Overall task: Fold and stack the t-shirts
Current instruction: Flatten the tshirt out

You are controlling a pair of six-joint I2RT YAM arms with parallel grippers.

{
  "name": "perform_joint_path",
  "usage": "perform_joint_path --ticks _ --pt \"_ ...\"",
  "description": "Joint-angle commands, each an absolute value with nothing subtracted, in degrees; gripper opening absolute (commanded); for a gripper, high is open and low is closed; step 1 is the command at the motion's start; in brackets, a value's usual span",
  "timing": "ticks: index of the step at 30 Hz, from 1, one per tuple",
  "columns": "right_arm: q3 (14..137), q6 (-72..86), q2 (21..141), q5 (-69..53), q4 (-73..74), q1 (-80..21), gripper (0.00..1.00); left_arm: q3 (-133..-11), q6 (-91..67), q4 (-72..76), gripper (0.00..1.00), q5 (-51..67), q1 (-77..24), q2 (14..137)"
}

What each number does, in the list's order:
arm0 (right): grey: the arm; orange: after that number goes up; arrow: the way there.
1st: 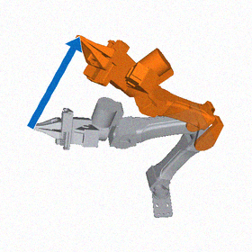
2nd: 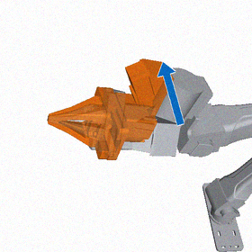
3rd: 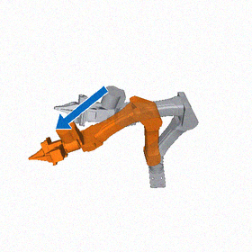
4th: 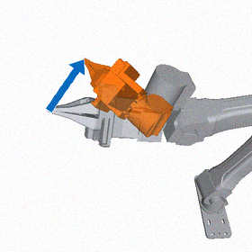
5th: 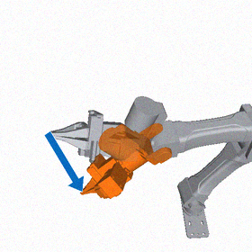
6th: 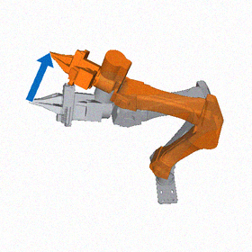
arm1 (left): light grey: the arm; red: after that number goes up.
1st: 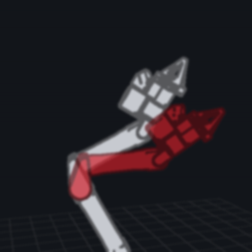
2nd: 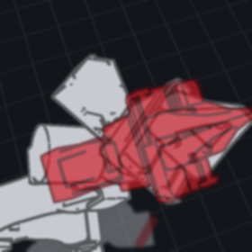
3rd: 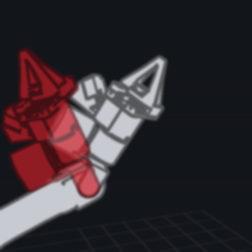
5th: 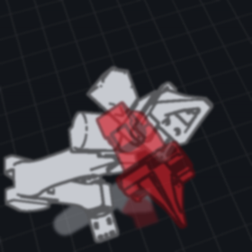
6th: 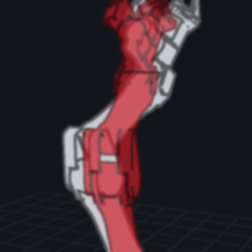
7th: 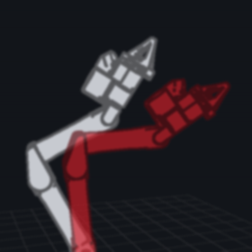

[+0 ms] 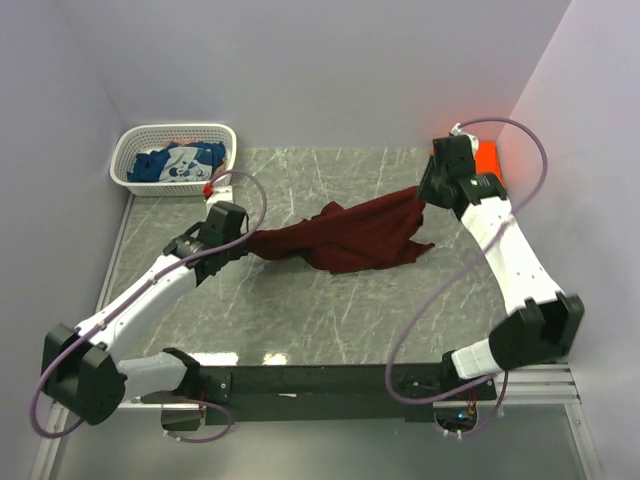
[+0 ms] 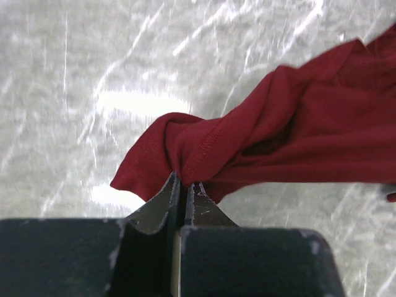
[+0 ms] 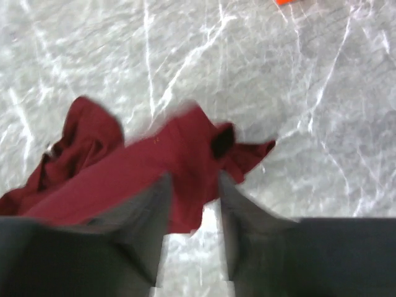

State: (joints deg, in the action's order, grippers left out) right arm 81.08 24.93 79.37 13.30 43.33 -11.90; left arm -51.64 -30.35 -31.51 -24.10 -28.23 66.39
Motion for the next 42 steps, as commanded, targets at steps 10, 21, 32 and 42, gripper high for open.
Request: perform_joint_path --ticks 10,21,32,42 --pt "63.57 20.82 73.05 5.01 28.5 -23.45 0.55 -61.35 -25.05 -25.85 0.01 -18.46 -22.16 80.25" --pt "60.28 17.14 88.47 20.8 22.5 -45.52 0.57 -58.8 -25.49 -24.52 0.02 -14.86 -18.46 80.77" --pt "64.86 16.44 97.64 23.19 21.18 -49.65 0.62 -58.45 -25.49 -24.43 0.02 -14.07 -17.23 80.25" --pt "74.26 16.69 109.33 36.98 25.05 -56.6 0.61 -58.45 -25.93 -24.17 0.02 -11.08 -14.86 80.68"
